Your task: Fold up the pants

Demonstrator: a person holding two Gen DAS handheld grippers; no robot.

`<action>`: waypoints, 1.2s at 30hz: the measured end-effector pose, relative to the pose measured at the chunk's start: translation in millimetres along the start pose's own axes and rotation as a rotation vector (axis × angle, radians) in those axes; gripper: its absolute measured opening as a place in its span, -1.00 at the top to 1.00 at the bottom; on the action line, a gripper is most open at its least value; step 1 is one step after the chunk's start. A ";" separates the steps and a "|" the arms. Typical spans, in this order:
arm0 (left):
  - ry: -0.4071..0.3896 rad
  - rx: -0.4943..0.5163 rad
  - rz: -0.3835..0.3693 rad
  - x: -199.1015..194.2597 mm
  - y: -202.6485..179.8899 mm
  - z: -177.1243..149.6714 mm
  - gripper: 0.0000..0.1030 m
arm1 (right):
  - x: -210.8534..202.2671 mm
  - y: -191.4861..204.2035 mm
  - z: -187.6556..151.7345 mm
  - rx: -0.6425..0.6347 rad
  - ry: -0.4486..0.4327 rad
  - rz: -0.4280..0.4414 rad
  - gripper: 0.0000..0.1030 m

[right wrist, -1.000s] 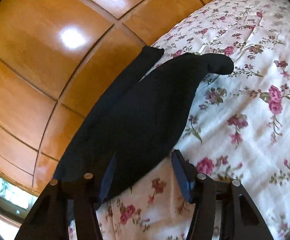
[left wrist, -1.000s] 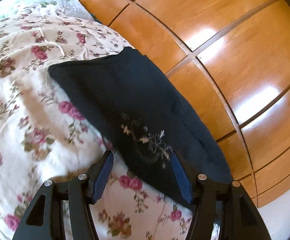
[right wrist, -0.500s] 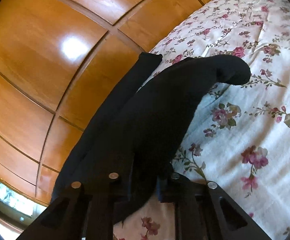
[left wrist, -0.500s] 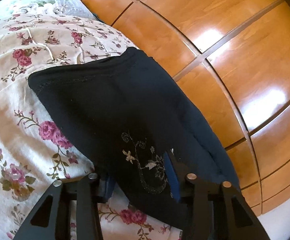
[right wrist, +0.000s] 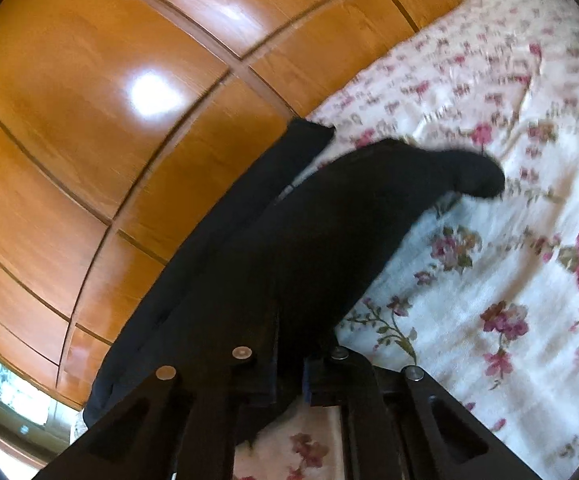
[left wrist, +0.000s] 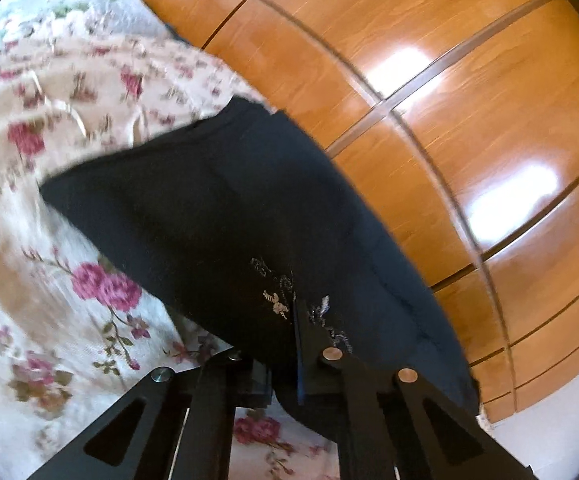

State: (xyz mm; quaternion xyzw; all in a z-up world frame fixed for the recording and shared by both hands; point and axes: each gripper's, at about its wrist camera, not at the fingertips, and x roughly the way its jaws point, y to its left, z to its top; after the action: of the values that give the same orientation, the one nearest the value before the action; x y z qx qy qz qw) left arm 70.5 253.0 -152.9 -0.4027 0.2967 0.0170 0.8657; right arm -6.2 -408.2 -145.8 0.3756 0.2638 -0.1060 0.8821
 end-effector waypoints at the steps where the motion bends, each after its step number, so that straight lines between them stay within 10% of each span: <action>1: -0.005 0.003 -0.015 -5.7 -2.0 1.1 0.88 | -5.2 4.6 1.5 -0.021 -0.010 -0.001 0.85; 23: 0.017 0.025 0.041 -103.3 32.9 -47.5 0.88 | -104.7 -9.5 -26.9 -0.059 0.002 -0.042 0.85; 29: 0.080 0.028 0.097 -85.7 44.8 -53.9 0.76 | -82.8 -35.8 -40.6 0.009 0.085 -0.123 0.82; 36: -0.050 -0.029 0.232 -123.9 63.7 -33.0 0.42 | -110.1 -30.6 -23.7 -0.086 -0.051 -0.380 0.48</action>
State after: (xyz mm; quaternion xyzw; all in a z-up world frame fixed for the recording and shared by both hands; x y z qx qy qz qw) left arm -65.0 298.7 -147.8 -0.3778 0.3195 0.1312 0.8591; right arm -119.5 -413.6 -118.1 0.2783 0.3119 -0.2686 0.8678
